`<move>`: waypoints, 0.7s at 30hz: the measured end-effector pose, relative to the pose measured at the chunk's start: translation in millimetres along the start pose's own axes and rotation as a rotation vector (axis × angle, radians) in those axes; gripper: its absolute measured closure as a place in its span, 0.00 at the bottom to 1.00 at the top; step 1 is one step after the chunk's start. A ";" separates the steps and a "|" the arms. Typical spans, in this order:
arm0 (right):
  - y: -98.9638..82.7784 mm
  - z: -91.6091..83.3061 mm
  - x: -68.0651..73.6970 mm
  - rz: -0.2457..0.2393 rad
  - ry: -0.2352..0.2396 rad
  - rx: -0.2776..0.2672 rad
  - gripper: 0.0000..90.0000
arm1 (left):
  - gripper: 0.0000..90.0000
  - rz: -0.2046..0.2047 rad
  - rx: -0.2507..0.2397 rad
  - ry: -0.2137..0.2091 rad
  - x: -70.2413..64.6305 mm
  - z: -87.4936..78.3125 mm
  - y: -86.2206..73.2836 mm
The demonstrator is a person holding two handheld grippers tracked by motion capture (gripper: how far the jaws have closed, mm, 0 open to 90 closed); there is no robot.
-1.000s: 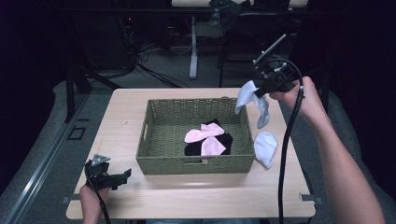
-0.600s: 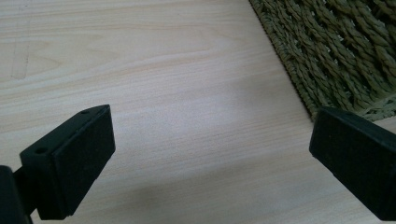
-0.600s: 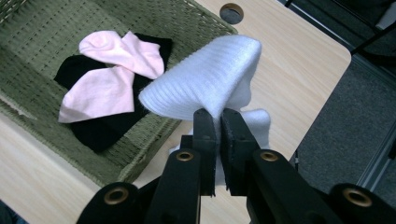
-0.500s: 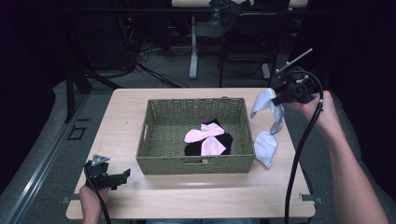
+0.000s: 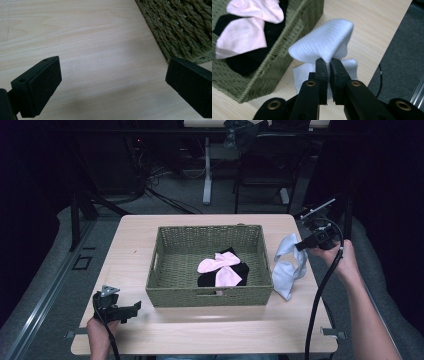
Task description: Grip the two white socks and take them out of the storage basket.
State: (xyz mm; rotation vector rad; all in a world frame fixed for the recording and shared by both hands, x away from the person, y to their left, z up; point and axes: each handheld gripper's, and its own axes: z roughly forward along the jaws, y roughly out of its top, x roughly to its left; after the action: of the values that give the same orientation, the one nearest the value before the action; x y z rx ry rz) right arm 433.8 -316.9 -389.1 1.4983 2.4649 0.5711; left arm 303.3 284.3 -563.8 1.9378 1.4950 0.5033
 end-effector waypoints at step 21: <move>-43.9 98.6 -7.6 0.075 -0.020 0.105 0.86 | 0.00 -0.007 0.007 -0.004 2.7 -1.8 -0.4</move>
State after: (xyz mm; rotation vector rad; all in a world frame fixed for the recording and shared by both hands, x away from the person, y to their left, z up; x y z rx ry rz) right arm 437.8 -320.0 -497.2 1.6332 2.4677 0.4442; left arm 302.6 287.4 -563.0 1.9372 1.5024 0.4908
